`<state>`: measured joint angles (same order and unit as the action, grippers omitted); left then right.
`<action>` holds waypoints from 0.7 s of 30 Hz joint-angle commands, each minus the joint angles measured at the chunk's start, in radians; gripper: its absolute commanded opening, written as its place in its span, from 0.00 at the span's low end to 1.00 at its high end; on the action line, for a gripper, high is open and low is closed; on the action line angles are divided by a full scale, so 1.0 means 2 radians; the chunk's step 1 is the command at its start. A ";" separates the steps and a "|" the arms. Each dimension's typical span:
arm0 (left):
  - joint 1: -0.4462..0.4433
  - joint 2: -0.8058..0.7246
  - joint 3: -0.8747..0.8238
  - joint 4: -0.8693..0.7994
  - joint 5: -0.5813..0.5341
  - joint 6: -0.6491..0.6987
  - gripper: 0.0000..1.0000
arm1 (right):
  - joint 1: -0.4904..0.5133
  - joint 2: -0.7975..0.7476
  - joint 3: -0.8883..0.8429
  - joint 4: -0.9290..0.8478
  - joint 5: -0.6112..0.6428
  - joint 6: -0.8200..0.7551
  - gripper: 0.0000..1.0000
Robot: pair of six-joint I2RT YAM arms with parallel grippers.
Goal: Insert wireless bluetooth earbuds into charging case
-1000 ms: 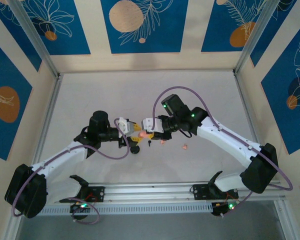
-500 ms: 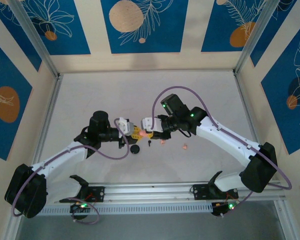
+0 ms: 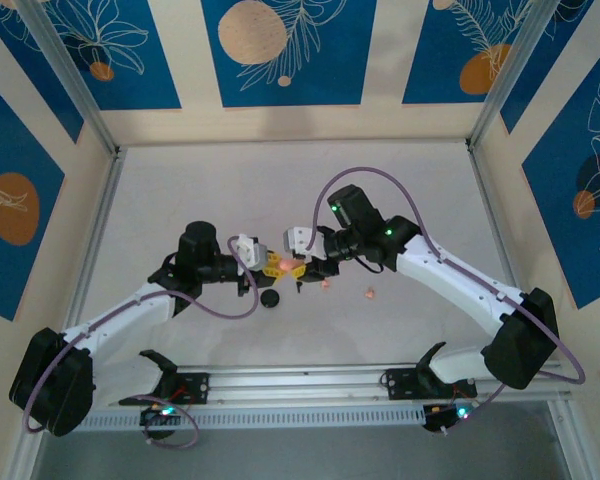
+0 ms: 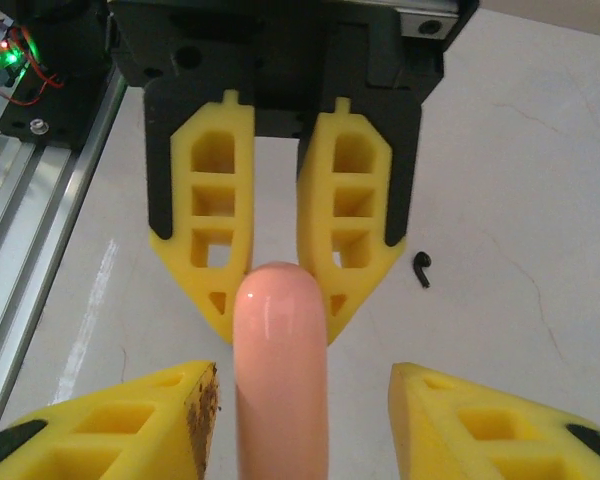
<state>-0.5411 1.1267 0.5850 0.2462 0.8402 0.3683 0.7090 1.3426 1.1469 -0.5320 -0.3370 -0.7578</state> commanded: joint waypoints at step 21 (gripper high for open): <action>-0.004 -0.016 0.007 0.009 -0.020 0.004 0.17 | -0.064 -0.033 -0.013 0.041 -0.061 0.082 0.48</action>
<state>-0.5419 1.1206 0.5850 0.2462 0.8097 0.3687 0.5961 1.3212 1.1423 -0.4698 -0.3870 -0.6510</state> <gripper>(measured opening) 0.179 0.480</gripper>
